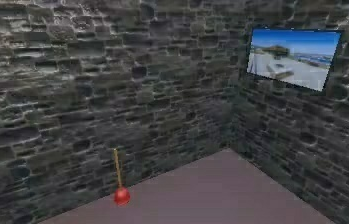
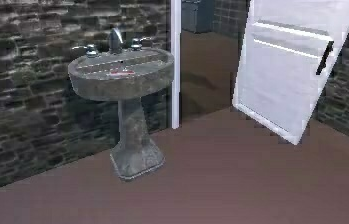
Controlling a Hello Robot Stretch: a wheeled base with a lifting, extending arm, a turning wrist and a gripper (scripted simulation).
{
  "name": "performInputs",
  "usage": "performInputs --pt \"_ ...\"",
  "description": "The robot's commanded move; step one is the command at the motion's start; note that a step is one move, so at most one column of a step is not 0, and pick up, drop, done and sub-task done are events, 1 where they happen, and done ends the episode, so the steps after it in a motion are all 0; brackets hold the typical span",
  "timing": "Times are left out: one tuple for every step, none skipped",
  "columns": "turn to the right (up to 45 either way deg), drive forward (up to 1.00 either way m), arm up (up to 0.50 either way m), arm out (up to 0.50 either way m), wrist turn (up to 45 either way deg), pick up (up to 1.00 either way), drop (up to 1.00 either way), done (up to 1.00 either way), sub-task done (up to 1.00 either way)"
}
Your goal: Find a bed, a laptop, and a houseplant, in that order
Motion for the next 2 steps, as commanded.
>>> performInputs --pt "45.0 0.00 0.00 0.00 0.0 0.00 0.00 0.00 0.00" --pt "45.0 0.00 0.00 0.00 0.0 0.00 0.00 0.00 0.00"
